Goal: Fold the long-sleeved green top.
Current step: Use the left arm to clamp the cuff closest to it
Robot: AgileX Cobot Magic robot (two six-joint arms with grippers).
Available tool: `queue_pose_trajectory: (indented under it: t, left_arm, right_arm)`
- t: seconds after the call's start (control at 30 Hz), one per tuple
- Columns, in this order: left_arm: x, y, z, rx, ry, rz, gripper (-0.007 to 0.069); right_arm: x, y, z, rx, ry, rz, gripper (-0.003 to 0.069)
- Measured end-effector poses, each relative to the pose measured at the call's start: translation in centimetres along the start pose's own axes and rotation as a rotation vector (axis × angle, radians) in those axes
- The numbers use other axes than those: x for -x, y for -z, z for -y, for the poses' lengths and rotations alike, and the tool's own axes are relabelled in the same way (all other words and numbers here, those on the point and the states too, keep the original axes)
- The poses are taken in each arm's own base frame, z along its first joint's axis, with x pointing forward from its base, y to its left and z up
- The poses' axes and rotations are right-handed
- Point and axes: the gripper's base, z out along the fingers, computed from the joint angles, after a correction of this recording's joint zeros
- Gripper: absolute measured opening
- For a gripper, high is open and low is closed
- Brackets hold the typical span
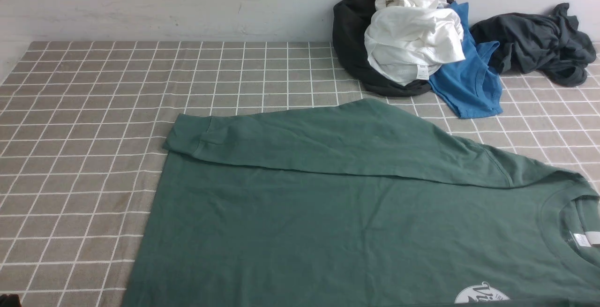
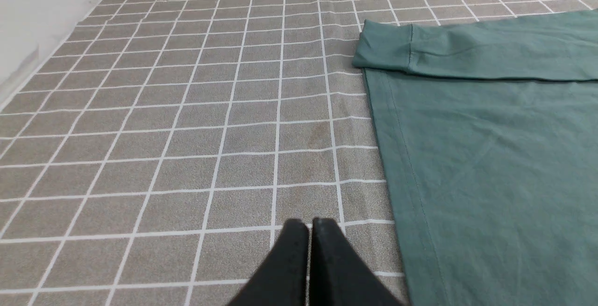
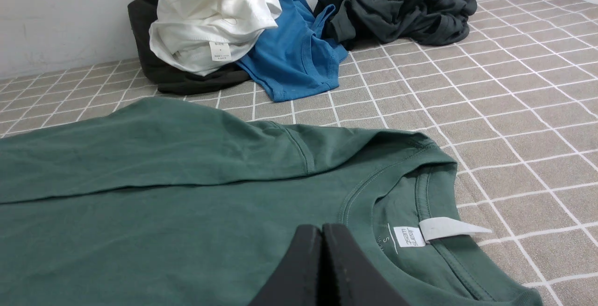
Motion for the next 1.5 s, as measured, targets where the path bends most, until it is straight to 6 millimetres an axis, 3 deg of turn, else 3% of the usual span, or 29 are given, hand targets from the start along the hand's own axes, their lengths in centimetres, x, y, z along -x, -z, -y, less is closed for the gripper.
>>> queue_pose_trajectory:
  t: [1.5]
  left_arm:
    - [0.0, 0.0, -0.14, 0.015, -0.041, -0.001, -0.0007]
  right_arm:
    - [0.0, 0.0, 0.0, 0.0, 0.0, 0.0, -0.0014]
